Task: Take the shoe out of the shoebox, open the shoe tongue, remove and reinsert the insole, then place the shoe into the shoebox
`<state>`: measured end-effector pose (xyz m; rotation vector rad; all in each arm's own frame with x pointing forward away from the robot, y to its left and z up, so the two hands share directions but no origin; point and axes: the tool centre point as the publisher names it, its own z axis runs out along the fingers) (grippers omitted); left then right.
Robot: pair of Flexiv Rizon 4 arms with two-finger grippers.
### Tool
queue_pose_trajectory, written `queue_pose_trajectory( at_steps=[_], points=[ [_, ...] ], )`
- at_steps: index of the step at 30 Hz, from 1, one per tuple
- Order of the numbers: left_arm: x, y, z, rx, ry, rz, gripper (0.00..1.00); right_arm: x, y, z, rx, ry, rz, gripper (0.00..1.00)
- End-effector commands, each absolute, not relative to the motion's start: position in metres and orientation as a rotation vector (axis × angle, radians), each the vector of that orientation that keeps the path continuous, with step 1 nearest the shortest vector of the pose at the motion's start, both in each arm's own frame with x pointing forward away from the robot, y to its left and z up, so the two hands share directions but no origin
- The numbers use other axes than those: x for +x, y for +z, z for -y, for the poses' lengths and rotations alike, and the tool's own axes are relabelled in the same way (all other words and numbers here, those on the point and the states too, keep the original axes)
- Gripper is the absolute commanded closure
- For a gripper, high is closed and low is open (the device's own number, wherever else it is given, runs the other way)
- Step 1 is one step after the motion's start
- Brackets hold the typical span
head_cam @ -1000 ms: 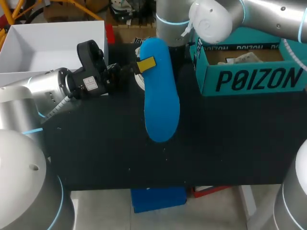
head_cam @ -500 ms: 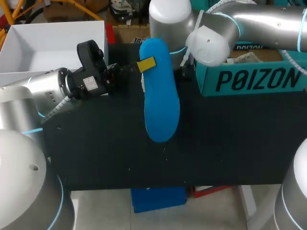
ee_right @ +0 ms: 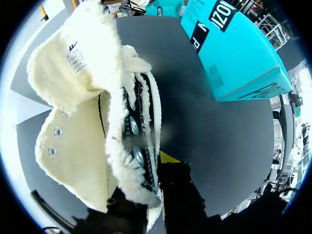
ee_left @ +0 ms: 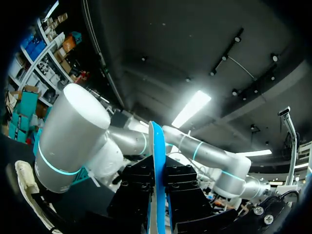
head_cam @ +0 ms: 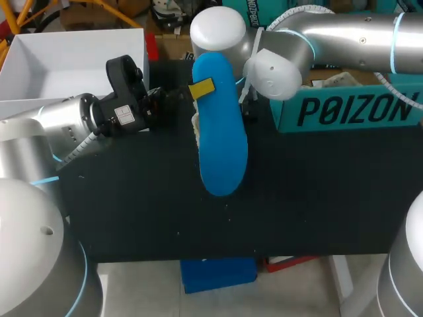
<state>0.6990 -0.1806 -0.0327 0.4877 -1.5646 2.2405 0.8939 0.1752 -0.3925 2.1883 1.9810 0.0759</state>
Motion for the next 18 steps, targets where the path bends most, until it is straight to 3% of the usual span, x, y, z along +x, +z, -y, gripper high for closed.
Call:
queue_pose_trajectory(
  at_steps=[1, 18],
  points=[
    [0.698, -0.033, 0.181, 0.49, 2.244, 1.565, 1.0, 0.895, -0.4, -0.177, 2.201, 0.077, -1.979, 1.0],
    [0.698, -0.033, 0.181, 0.49, 2.244, 1.565, 1.0, 0.887, -0.418, -0.174, 2.262, 0.06, -1.937, 1.0]
  ],
)
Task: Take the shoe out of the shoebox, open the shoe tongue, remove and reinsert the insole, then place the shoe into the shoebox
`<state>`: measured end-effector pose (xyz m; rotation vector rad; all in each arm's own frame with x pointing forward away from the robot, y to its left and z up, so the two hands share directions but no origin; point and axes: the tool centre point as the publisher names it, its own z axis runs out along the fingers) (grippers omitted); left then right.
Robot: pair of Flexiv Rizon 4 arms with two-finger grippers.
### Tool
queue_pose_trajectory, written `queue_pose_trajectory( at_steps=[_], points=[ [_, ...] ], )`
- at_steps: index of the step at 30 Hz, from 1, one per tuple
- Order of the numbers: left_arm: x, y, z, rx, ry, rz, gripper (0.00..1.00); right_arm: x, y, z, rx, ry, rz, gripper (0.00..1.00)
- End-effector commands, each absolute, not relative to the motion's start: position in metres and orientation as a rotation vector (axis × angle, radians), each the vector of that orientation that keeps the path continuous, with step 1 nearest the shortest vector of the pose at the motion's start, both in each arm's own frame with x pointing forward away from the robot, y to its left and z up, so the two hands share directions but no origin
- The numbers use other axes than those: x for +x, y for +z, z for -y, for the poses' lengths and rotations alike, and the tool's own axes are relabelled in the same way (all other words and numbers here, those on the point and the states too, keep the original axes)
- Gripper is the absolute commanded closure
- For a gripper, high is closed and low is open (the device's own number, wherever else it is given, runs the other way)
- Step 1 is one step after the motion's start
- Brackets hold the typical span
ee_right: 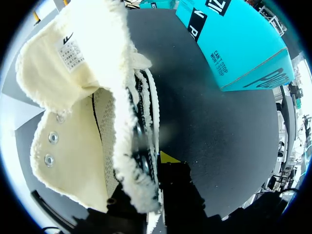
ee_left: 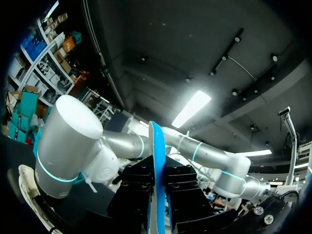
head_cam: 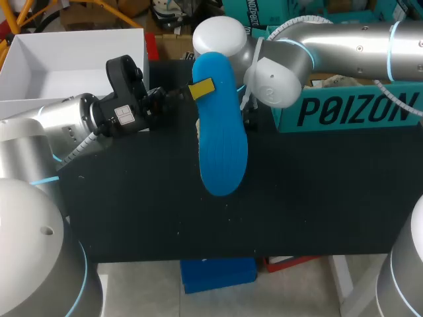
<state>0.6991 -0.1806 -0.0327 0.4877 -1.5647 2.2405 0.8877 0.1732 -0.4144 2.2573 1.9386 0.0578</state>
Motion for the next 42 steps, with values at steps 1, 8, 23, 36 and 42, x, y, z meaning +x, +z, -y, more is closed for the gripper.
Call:
queue_pose_trajectory(
  at_steps=[1, 8, 23, 36, 42],
  points=[
    [0.698, -0.033, 0.181, 0.49, 2.244, 1.565, 1.0, 0.886, -0.419, -0.174, 2.264, 0.059, -1.938, 1.0],
    [0.698, -0.033, 0.181, 0.49, 2.244, 1.565, 1.0, 0.883, -0.424, -0.173, 2.275, 0.058, -1.942, 1.0],
    [0.698, -0.033, 0.181, 0.49, 2.244, 1.565, 1.0, 0.883, -0.397, -0.166, 2.242, 0.105, -1.982, 0.0],
    [0.698, -0.033, 0.181, 0.49, 2.244, 1.565, 1.0, 0.875, -0.365, -0.154, 2.209, 0.36, -2.272, 0.0],
    [0.698, -0.033, 0.181, 0.49, 2.244, 1.565, 1.0, 0.87, -0.349, -0.149, 2.218, 0.524, -2.393, 0.0]
  ],
)
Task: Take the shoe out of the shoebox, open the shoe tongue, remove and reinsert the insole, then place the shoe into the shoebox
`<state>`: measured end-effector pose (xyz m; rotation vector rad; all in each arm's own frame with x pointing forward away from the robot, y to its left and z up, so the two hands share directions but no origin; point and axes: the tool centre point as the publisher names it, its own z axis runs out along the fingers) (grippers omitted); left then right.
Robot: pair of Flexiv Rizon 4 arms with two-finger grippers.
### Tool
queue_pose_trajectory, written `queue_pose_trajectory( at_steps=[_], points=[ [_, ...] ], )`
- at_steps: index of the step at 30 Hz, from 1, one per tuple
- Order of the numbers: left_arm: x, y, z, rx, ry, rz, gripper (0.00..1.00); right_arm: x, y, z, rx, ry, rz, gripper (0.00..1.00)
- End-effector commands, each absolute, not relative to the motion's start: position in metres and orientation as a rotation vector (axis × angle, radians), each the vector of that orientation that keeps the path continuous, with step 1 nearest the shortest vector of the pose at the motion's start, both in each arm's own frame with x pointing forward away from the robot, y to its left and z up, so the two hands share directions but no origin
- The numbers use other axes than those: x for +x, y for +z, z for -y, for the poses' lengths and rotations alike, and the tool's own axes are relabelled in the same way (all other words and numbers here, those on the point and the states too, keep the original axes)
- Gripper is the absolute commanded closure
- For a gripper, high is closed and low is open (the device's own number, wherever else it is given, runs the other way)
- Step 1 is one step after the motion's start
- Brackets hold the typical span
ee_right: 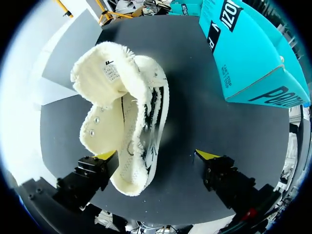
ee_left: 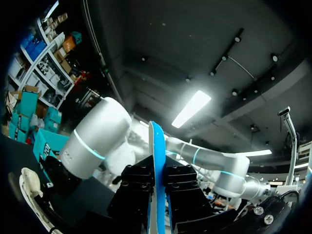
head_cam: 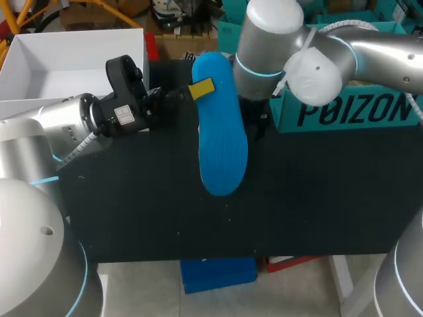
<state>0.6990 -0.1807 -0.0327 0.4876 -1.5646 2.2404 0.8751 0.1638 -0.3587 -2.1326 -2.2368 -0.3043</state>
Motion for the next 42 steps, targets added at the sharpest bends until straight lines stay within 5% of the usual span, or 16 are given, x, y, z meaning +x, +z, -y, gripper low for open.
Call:
queue_pose_trajectory(
  at_steps=[1, 16, 42],
  points=[
    [0.698, -0.033, 0.181, 0.49, 2.244, 1.565, 1.0, 0.869, -0.346, -0.148, -1.976, -0.498, 2.144, 0.0],
    [0.698, -0.033, 0.181, 0.49, 2.244, 1.565, 1.0, 0.85, -0.287, -0.138, -1.637, -0.988, 1.886, 0.0],
    [0.698, -0.033, 0.181, 0.49, 2.244, 1.565, 1.0, 0.849, -0.279, -0.123, -1.489, -1.129, 1.603, 0.0]
  ],
)
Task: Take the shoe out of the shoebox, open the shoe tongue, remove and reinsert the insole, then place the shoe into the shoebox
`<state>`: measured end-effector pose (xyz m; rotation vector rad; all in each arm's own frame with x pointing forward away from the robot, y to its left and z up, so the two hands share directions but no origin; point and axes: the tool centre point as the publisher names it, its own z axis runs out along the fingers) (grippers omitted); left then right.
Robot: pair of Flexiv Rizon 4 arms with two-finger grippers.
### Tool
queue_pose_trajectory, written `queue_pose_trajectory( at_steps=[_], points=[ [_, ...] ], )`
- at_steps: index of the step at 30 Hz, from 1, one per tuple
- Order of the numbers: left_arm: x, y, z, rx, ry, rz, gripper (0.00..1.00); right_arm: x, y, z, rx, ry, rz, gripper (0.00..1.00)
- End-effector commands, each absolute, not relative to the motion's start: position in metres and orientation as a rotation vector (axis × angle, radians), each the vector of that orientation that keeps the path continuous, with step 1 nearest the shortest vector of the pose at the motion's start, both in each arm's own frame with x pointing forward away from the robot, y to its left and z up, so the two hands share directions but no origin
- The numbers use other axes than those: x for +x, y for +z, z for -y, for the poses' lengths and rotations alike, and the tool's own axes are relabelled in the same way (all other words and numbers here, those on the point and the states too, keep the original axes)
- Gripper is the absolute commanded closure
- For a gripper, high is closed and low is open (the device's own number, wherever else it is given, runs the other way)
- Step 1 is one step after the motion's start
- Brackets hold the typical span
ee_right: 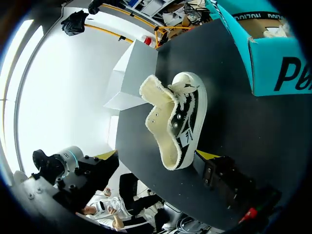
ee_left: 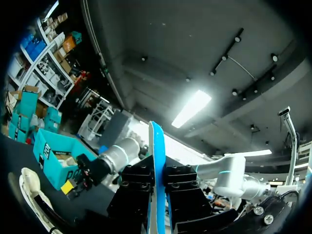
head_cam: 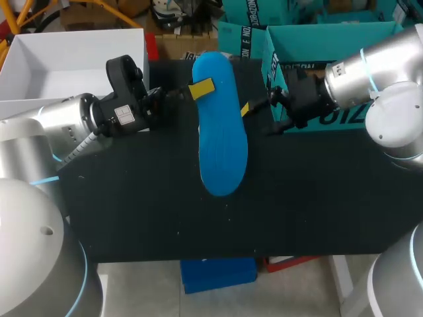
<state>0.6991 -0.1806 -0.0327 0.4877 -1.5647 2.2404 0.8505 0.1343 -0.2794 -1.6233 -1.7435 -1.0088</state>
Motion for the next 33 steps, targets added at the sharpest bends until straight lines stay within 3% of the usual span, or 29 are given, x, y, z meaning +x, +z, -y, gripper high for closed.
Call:
queue_pose_trajectory(
  at_steps=[1, 15, 33],
  points=[
    [0.698, -0.033, 0.181, 0.49, 2.244, 1.565, 1.0, 0.85, -0.277, -0.121, -1.473, -1.143, 1.583, 0.0],
    [0.698, -0.033, 0.181, 0.49, 2.244, 1.565, 1.0, 0.855, -0.257, -0.116, -1.387, -1.219, 1.521, 0.0],
    [0.698, -0.033, 0.181, 0.49, 2.244, 1.565, 1.0, 0.836, -0.272, -0.12, -1.264, -1.35, 1.381, 0.0]
  ],
)
